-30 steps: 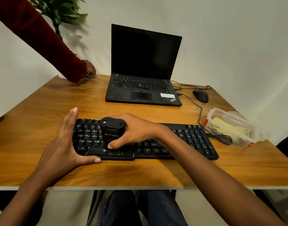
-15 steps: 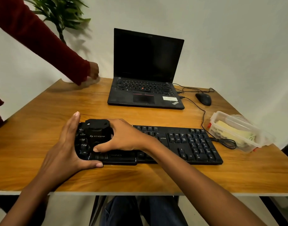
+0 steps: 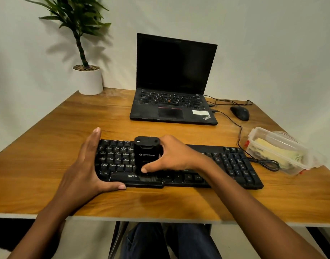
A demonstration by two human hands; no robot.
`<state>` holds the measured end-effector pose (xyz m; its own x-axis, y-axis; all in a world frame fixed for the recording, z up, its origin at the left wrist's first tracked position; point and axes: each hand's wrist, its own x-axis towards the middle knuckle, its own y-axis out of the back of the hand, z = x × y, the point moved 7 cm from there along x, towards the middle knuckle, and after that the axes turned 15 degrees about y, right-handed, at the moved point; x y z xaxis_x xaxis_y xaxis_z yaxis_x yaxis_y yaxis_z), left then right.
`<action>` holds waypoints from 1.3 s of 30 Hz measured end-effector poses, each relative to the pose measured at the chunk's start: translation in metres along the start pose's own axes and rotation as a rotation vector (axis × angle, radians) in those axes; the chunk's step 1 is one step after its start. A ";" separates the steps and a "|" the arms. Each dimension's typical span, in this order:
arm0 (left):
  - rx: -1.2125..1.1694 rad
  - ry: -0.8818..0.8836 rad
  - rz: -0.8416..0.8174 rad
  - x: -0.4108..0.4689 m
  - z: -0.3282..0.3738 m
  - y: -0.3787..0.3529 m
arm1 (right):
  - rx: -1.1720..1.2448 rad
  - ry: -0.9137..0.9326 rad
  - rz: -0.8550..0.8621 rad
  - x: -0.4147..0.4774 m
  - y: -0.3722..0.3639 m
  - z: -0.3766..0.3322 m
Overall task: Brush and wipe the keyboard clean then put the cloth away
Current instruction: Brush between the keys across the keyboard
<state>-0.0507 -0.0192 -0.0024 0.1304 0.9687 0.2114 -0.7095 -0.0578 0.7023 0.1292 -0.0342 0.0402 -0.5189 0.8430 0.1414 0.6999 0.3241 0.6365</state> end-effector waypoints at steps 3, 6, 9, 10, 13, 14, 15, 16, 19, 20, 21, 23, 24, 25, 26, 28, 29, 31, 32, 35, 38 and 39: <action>-0.015 -0.013 -0.009 0.000 0.001 -0.001 | 0.023 0.038 0.022 0.013 -0.012 -0.002; -0.034 -0.023 -0.022 -0.002 0.000 -0.002 | 0.049 0.097 0.036 0.030 -0.028 -0.010; -0.074 -0.019 -0.027 -0.002 -0.002 -0.001 | 0.023 0.158 0.061 0.042 -0.043 -0.019; -0.080 -0.017 -0.030 -0.002 -0.001 -0.001 | 0.017 0.162 0.057 0.044 -0.045 -0.020; -0.063 -0.036 -0.033 -0.002 0.000 -0.001 | 0.049 0.138 -0.022 0.042 -0.040 -0.021; -0.052 -0.044 -0.031 -0.002 0.000 -0.001 | 0.064 0.135 -0.012 0.041 -0.032 -0.021; -0.046 -0.042 -0.029 -0.002 0.000 -0.002 | 0.084 0.137 0.034 0.041 -0.021 -0.023; -0.046 -0.034 -0.027 -0.001 -0.001 -0.002 | 0.102 0.138 0.097 0.042 -0.012 -0.023; -0.062 -0.031 -0.018 -0.001 -0.003 -0.001 | 0.107 0.145 0.145 0.044 -0.013 -0.024; -0.066 -0.036 -0.016 -0.001 -0.003 -0.001 | 0.092 0.137 0.097 0.043 -0.021 -0.022; -0.067 -0.041 -0.014 -0.001 -0.003 0.000 | 0.067 0.124 0.036 0.042 -0.029 -0.020; -0.063 -0.043 -0.011 -0.002 -0.003 0.000 | 0.067 0.095 -0.025 0.035 -0.028 -0.016; -0.065 -0.043 -0.011 -0.002 -0.003 0.000 | 0.094 0.079 0.016 0.030 -0.017 -0.015; -0.066 -0.047 -0.013 -0.002 -0.003 0.000 | 0.126 0.063 0.110 0.024 -0.001 -0.012; -0.059 -0.058 -0.009 -0.002 -0.002 -0.001 | 0.163 0.049 0.243 0.016 0.018 -0.008; -0.017 -0.081 0.000 -0.001 -0.001 -0.001 | 0.305 0.032 0.544 -0.003 0.055 0.006; 0.006 -0.078 -0.004 -0.001 -0.001 -0.002 | 0.396 0.032 0.673 -0.013 0.068 0.015; 0.081 -0.074 0.007 0.001 -0.004 -0.004 | 0.538 0.038 0.849 -0.032 0.086 0.032; 0.143 -0.093 0.041 0.000 -0.004 -0.005 | 0.584 0.039 0.896 -0.040 0.092 0.039; 0.257 -0.220 0.211 -0.013 0.010 -0.006 | 0.668 -0.006 0.955 -0.059 0.096 0.060; 0.190 -0.356 0.331 -0.042 0.039 -0.021 | 0.763 -0.019 0.923 -0.067 0.089 0.070; 0.202 -0.389 0.336 -0.050 0.047 -0.030 | 0.794 -0.003 0.887 -0.067 0.086 0.068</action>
<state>-0.0032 -0.0770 -0.0022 0.1927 0.7307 0.6550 -0.6145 -0.4305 0.6611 0.2570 -0.0337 0.0340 0.3006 0.9076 0.2931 0.9227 -0.1989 -0.3303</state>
